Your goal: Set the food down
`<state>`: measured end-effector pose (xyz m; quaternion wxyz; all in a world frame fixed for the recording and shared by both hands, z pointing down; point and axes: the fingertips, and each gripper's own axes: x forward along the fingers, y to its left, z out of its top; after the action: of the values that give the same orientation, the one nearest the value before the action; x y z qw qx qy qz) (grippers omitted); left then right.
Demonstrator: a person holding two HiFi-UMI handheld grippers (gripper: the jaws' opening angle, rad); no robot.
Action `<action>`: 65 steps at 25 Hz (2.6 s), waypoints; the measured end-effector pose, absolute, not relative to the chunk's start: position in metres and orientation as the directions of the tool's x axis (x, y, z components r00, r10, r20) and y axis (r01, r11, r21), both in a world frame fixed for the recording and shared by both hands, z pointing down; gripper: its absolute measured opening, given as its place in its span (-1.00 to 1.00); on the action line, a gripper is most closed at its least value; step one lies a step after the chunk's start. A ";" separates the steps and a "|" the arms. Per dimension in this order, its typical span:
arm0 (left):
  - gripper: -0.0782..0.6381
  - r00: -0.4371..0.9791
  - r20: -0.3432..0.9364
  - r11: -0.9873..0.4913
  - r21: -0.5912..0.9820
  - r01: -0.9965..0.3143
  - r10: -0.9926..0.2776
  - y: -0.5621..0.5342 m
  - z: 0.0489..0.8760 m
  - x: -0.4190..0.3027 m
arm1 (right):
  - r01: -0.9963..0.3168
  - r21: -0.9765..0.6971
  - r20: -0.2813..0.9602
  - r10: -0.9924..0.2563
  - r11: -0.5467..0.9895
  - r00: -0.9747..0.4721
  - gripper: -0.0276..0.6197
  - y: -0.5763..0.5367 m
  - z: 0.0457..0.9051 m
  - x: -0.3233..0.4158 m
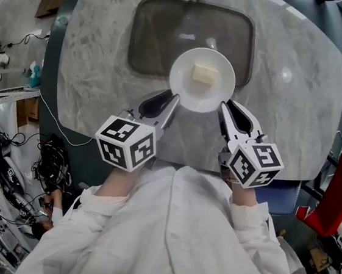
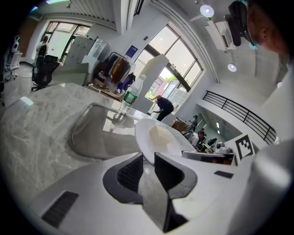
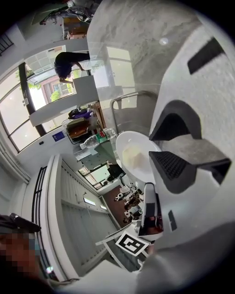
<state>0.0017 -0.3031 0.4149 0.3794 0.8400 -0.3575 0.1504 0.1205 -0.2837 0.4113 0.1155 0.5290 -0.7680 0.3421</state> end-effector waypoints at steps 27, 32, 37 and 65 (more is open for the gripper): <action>-0.55 0.603 0.608 -0.346 0.495 -0.797 -0.518 -0.418 0.468 -0.006 | -0.847 -0.464 0.510 -0.703 0.259 -0.495 -0.72 -0.408 0.462 0.115; -0.55 0.599 0.615 -0.346 0.490 -0.800 -0.514 -0.424 0.474 -0.004 | -0.854 -0.441 0.500 -0.715 0.276 -0.489 -0.72 -0.413 0.462 0.116; -0.55 0.592 0.618 -0.337 0.489 -0.805 -0.517 -0.427 0.475 -0.005 | -0.849 -0.443 0.476 -0.728 0.287 -0.494 -0.72 -0.417 0.460 0.114; -0.65 0.629 0.586 -0.413 0.475 -0.777 -0.510 -0.424 0.463 0.014 | -0.851 -0.417 0.461 -0.733 0.319 -0.500 -0.77 -0.417 0.448 0.116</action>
<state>0.0145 -0.4242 0.4627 0.3741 0.8214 -0.3919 0.1783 0.1158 -0.4169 0.4481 0.0937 0.4910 -0.8066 0.3154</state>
